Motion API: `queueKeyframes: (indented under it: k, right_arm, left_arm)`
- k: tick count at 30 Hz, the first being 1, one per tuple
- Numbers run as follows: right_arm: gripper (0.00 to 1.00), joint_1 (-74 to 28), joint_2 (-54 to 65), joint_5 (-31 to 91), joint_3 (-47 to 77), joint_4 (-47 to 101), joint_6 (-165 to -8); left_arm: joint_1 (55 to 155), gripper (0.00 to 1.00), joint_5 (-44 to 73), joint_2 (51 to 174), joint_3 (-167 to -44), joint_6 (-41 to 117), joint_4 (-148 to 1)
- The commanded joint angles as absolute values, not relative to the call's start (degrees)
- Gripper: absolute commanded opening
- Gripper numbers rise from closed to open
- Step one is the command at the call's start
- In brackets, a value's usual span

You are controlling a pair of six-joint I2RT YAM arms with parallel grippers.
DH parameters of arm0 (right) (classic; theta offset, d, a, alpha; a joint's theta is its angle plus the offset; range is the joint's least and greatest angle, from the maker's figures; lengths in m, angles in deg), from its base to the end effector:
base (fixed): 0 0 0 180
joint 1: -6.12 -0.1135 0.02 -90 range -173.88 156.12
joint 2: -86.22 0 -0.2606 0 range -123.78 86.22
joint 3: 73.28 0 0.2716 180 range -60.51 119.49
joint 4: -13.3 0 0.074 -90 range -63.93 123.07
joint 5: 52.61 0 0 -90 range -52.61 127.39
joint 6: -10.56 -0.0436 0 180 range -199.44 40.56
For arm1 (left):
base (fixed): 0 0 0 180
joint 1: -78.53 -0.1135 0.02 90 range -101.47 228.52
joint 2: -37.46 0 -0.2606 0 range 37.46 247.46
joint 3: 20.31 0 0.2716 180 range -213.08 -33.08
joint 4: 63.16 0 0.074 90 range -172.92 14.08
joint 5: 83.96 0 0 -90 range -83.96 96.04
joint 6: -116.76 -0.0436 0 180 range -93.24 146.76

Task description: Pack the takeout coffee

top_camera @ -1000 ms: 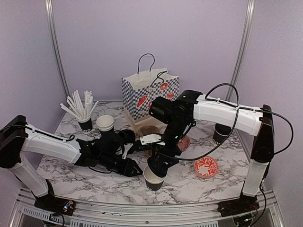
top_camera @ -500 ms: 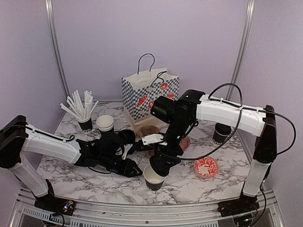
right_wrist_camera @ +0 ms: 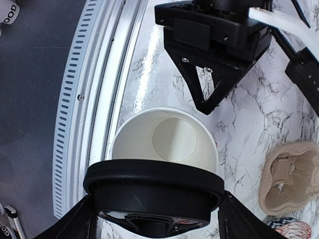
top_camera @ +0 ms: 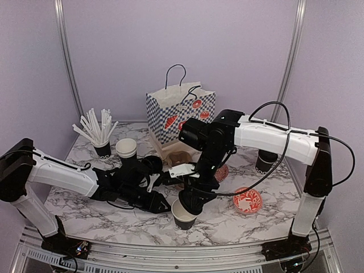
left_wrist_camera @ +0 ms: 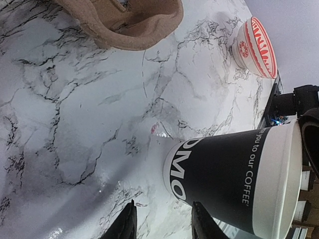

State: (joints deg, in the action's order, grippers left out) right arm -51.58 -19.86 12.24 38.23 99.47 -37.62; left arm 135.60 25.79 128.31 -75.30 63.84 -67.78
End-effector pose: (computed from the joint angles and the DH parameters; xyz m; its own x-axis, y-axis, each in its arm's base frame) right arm 0.1878 0.3318 0.2776 0.1415 -0.9057 -0.3996 -0.9491 -0.2389 0.2053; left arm 0.1678 -0.2862 0.1403 -0.8421 0.2563 -0.4746 0.5289 0.5646 -0.6336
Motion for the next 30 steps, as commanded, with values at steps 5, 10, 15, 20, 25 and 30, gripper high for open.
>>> queueKeyframes:
  k: [5,10,15,20,25,30]
  right_arm:
    - [0.70,-52.76,-21.52,12.64,38.37,100.20,-37.68]
    - [0.71,-53.24,-22.32,13.15,39.30,99.57,-38.54]
    - [0.73,-54.22,-23.36,13.35,40.12,99.75,-38.46]
    - [0.87,-55.14,-23.96,12.90,40.70,100.11,-38.31]
    - [0.91,-55.14,-22.90,12.76,42.33,100.01,-38.38]
    - [0.90,-55.14,-23.16,11.37,42.80,100.17,-38.25]
  left_arm:
    - [135.92,0.38,26.92,129.92,-76.23,64.01,-65.47]
    - [135.92,0.38,26.90,130.32,-76.45,64.05,-65.29]
    - [135.92,0.38,26.68,130.80,-76.59,64.00,-65.20]
    - [135.92,0.38,25.85,130.71,-76.50,64.03,-65.11]
    - [135.92,0.38,25.34,130.72,-76.24,63.92,-65.11]
    - [135.92,0.38,24.54,130.66,-75.89,63.97,-65.11]
